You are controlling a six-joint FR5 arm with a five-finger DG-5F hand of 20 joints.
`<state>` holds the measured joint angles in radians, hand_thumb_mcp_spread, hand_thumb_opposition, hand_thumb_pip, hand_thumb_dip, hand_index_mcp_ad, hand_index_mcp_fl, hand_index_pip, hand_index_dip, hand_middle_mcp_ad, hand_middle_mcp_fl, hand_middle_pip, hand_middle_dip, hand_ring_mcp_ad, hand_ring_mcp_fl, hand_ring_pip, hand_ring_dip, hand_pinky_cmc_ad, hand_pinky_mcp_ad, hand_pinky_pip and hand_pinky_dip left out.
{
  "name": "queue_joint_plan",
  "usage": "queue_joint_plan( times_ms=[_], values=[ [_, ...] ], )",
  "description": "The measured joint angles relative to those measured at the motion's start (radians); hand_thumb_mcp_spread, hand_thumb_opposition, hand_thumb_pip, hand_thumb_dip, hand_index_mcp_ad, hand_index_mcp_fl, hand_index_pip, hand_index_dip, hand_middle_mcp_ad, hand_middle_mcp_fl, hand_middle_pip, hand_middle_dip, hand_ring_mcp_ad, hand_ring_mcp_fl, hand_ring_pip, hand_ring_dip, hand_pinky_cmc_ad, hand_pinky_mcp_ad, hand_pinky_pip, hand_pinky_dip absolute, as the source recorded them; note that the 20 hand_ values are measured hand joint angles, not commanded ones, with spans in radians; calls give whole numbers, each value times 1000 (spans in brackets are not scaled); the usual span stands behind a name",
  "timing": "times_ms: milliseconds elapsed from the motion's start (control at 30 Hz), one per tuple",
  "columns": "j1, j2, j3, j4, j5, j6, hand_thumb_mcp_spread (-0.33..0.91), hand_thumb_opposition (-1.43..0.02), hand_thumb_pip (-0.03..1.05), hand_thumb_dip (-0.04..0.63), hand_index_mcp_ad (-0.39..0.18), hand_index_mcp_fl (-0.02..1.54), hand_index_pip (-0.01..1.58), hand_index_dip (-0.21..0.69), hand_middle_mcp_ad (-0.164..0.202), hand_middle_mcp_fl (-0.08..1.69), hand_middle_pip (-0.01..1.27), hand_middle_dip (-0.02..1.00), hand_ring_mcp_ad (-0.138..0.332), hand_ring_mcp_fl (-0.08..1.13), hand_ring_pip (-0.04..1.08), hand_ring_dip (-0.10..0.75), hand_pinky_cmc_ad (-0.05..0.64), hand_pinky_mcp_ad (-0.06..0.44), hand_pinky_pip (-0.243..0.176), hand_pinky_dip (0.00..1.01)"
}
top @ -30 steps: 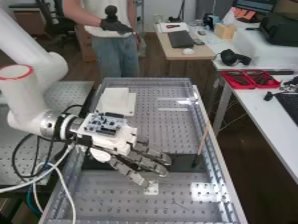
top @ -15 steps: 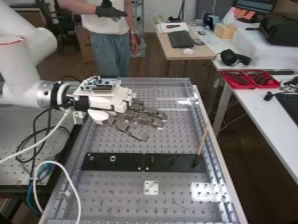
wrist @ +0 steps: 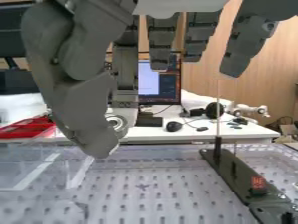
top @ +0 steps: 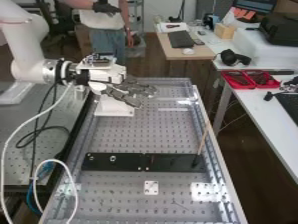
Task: Grab the bearing and place it in the white container
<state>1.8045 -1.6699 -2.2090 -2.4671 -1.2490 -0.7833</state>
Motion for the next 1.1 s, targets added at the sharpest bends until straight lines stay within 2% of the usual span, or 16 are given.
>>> queue_joint_plan(
  times_ms=[500,767,967,1100],
  values=[
    [298,30,-41,-31,268,46,443,-939,576,330,-87,265,1443,185,47,56,136,215,112,0,94,103,368,295,-12,188],
    [467,24,-57,-56,432,101,443,-942,576,330,-87,265,1443,185,45,56,136,215,112,0,94,103,367,295,-12,188],
    [523,-6,-61,-91,510,161,443,-942,576,330,-87,265,1443,185,44,56,136,215,108,0,98,103,367,295,-10,188],
    [523,-13,-64,-90,530,170,443,-942,576,330,-87,265,1443,185,44,56,136,215,112,0,94,103,367,295,-10,187]
  ],
)
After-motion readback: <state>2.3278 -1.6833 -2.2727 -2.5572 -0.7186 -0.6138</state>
